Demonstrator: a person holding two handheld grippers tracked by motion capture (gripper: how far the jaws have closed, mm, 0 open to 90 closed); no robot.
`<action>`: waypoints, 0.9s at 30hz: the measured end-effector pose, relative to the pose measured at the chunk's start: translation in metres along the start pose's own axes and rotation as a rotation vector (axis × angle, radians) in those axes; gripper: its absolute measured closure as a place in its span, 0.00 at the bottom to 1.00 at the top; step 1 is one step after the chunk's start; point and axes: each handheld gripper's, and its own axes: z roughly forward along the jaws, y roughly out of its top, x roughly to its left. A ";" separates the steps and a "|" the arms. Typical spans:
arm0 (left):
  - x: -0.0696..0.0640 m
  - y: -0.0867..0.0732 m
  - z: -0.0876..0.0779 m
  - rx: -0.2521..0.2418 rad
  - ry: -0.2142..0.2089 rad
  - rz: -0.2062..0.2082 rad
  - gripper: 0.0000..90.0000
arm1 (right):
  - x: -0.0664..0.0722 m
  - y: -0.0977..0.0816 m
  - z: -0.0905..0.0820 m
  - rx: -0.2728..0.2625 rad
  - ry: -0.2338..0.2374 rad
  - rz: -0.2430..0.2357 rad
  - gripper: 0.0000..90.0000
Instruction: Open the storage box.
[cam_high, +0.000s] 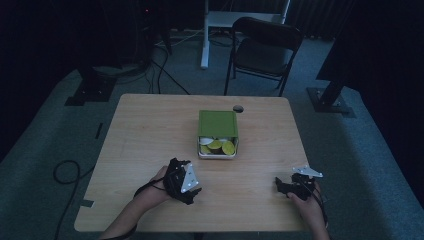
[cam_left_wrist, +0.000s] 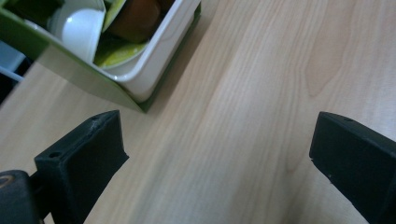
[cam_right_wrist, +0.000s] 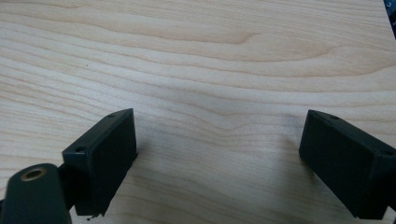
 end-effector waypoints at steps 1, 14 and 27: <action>-0.002 0.003 0.002 0.002 0.010 0.023 0.04 | 0.000 0.000 0.000 0.000 0.000 0.000 0.12; -0.014 0.022 0.019 0.006 0.099 0.168 0.04 | 0.000 0.000 0.000 -0.001 0.000 0.000 0.12; -0.022 0.038 0.037 0.001 0.183 0.249 0.05 | 0.000 0.000 0.000 -0.001 0.000 0.000 0.12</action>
